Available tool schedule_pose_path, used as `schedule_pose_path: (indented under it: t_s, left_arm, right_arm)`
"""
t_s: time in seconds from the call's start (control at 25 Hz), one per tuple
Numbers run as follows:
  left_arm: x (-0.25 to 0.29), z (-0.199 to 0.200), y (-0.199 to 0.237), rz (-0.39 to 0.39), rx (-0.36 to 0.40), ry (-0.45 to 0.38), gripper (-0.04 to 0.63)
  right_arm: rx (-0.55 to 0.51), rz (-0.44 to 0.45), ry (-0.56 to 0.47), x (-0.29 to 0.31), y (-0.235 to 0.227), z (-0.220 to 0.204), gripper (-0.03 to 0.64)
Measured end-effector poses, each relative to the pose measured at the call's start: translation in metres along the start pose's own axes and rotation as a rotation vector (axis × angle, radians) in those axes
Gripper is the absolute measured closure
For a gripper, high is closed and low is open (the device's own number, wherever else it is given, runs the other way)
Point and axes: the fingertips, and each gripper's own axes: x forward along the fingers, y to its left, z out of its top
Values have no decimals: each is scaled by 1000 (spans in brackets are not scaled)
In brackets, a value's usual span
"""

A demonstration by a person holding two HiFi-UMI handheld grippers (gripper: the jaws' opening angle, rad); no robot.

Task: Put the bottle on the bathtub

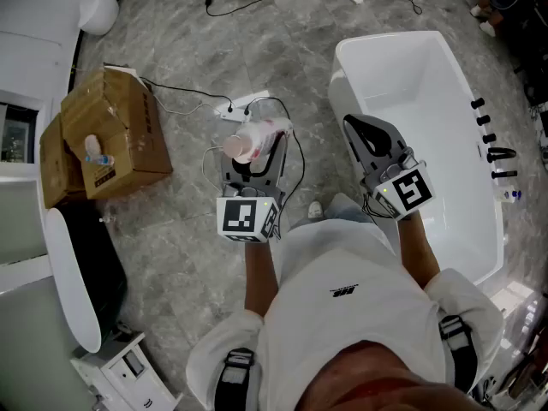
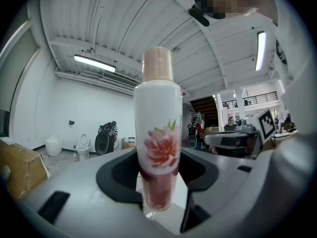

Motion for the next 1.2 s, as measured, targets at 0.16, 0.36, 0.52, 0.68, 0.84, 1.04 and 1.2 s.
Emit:
schedule_pose_path:
  t_s: [0.16, 0.36, 0.52, 0.68, 0.84, 1.04, 1.2]
  left_arm:
    - [20, 0, 15, 9, 1, -3, 371]
    - [48, 3, 37, 25, 12, -6, 371]
    - [80, 6, 58, 44, 26, -3, 371]
    - [125, 11, 82, 50, 28, 9, 371]
    - [179, 16, 106, 58, 27, 24, 371]
    - [253, 27, 145, 67, 20, 26, 371]
    - [305, 30, 173, 74, 12, 28, 371]
  right_arm:
    - [5, -31, 0, 24, -16, -4, 621]
    - [-21, 15, 6, 58, -26, -4, 621]
    - [-17, 45, -5, 93, -48, -7, 621]
    - [-5, 66, 1, 135, -82, -10, 621]
    - [8, 87, 9, 180, -125, -13, 621]
    - [24, 106, 15, 248, -182, -11, 621]
    - [28, 106, 19, 290, -222, -10, 621]
